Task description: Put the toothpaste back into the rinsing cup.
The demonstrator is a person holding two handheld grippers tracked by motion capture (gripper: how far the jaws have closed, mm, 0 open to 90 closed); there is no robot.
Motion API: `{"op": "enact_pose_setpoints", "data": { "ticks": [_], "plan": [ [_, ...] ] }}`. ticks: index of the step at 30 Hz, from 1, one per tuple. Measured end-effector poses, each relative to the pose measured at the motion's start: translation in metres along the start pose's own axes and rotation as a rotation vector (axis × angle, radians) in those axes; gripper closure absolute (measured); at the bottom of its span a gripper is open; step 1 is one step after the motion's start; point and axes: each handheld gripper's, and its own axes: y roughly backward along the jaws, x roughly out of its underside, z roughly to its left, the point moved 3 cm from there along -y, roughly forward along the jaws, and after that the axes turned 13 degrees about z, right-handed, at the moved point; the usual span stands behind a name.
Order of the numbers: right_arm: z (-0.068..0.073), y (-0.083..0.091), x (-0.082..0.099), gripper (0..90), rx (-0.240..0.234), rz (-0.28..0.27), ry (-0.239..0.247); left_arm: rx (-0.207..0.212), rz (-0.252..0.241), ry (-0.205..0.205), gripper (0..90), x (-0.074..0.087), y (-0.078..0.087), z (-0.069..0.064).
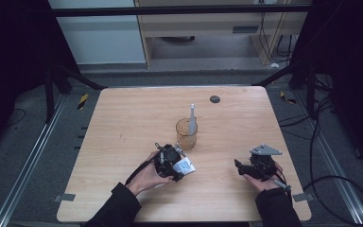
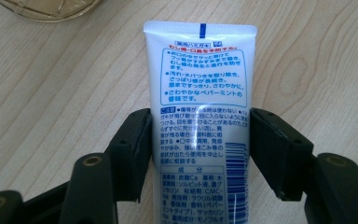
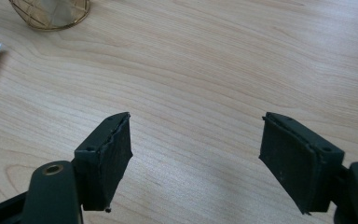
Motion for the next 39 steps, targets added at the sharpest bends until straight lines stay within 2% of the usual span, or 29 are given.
{"op": "enact_pose_setpoints", "data": {
  "ticks": [8, 19, 23, 25, 33, 39],
  "plan": [
    [0.0, 0.0, 0.0, 24.8, -0.001, 0.003, 0.0, -0.011, 0.009, -0.01, 41.5, -0.001, 0.0, 0.0],
    [-0.002, 0.0, 0.001, 24.9, 0.002, 0.005, -0.003, 0.003, -0.016, 0.02, 58.0, 0.003, 0.009, 0.0],
    [-0.002, 0.0, 0.002, 25.1, 0.003, 0.003, -0.001, 0.014, -0.057, 0.049, 63.9, 0.008, 0.016, 0.003],
    [-0.002, 0.0, 0.002, 25.1, 0.004, 0.003, -0.001, 0.007, -0.076, 0.057, 65.3, 0.011, 0.021, 0.004],
    [-0.002, 0.001, 0.002, 25.3, 0.008, 0.005, -0.005, 0.002, -0.173, 0.103, 67.1, 0.022, 0.049, 0.008],
    [-0.003, 0.002, 0.003, 25.4, 0.008, 0.003, -0.006, -0.018, -0.234, 0.137, 67.5, 0.032, 0.067, 0.015]
  ]
}}
